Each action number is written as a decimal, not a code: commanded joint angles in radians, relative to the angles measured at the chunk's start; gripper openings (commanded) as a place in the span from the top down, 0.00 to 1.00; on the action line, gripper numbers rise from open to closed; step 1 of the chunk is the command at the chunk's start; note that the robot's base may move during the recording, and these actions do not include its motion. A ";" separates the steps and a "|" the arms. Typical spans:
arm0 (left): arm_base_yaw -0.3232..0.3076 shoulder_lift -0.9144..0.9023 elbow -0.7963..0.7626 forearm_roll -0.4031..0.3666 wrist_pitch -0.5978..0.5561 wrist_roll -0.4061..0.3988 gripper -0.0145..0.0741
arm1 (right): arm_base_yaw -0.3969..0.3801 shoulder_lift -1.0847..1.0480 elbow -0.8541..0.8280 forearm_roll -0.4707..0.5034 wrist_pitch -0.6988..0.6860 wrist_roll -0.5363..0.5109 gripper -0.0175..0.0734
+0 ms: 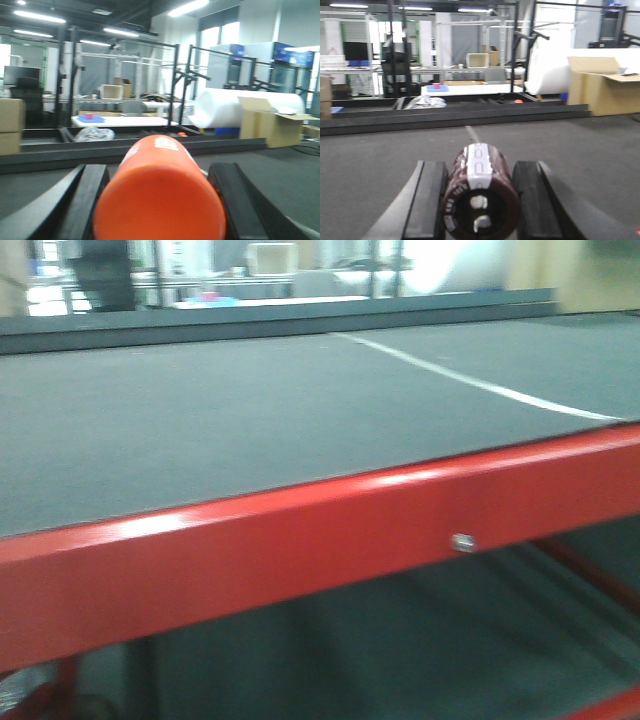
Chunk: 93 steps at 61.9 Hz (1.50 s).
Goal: Place cylindrical capacitor in blue bin on shelf
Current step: 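Drive away from the table holding both cylinders, then drive up to the metal shelf of blue bins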
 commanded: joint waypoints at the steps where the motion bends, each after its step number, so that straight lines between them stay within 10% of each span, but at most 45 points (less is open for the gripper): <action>1: 0.002 -0.004 0.001 0.003 -0.025 -0.005 0.96 | 0.001 -0.007 0.002 -0.009 -0.032 0.001 0.99; 93: 0.002 -0.004 0.001 0.003 -0.025 -0.005 0.96 | 0.001 -0.007 0.002 -0.009 -0.032 0.001 0.99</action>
